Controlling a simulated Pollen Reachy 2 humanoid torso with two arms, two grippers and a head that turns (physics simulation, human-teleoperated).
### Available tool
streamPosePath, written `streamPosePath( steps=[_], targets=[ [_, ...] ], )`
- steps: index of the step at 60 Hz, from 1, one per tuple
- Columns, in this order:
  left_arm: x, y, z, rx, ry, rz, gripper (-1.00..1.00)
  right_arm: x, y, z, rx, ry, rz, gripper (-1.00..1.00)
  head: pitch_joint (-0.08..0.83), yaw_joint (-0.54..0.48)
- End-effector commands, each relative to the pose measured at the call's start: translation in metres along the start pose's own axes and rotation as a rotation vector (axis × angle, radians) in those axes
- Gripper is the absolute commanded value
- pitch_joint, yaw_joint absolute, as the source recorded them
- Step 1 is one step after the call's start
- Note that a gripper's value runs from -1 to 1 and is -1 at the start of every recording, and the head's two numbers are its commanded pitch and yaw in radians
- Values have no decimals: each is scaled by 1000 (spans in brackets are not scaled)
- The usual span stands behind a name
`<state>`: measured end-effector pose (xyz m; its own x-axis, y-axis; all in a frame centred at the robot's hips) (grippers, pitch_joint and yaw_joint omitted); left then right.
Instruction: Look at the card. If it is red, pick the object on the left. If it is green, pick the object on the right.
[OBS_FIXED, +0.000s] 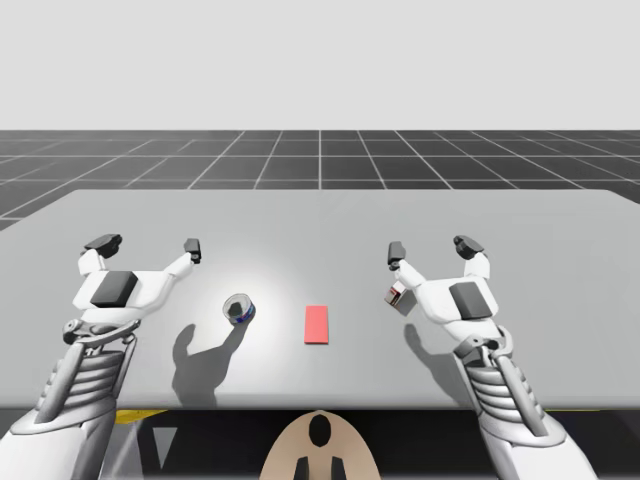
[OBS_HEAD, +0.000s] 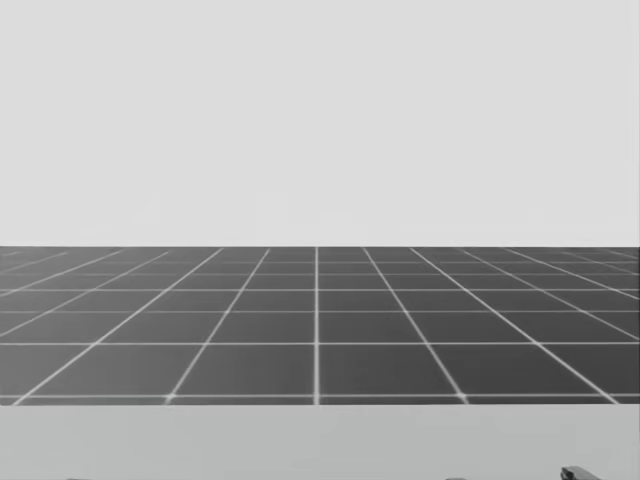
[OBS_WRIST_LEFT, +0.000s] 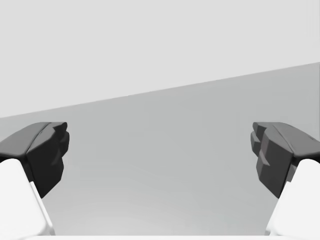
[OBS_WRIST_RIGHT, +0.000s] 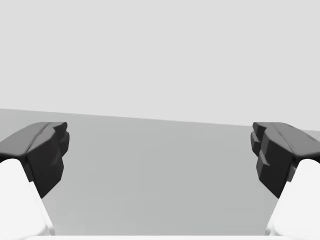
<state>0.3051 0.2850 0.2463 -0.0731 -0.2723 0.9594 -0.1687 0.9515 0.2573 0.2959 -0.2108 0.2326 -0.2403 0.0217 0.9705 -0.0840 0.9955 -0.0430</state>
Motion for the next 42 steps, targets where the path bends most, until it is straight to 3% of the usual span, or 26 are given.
streamPosePath(
  steps=[1,11,26,42],
  targets=[
    [0,0,0,0,-1,-1,-1000,-2,4,2,-11,-4,-9,-1000,-40,-7],
    [0,0,0,1,-2,0,-1000,-2,5,1,8,-8,-10,-1000,12,-7],
    [1,-1,1,-1,-5,-5,-1000,-4,4,0,2,-5,10,-1000,254,-23],
    [0,-2,1,-6,-10,-12,-1000,-7,5,-1,5,4,21,-1000,433,-19]
  ],
)
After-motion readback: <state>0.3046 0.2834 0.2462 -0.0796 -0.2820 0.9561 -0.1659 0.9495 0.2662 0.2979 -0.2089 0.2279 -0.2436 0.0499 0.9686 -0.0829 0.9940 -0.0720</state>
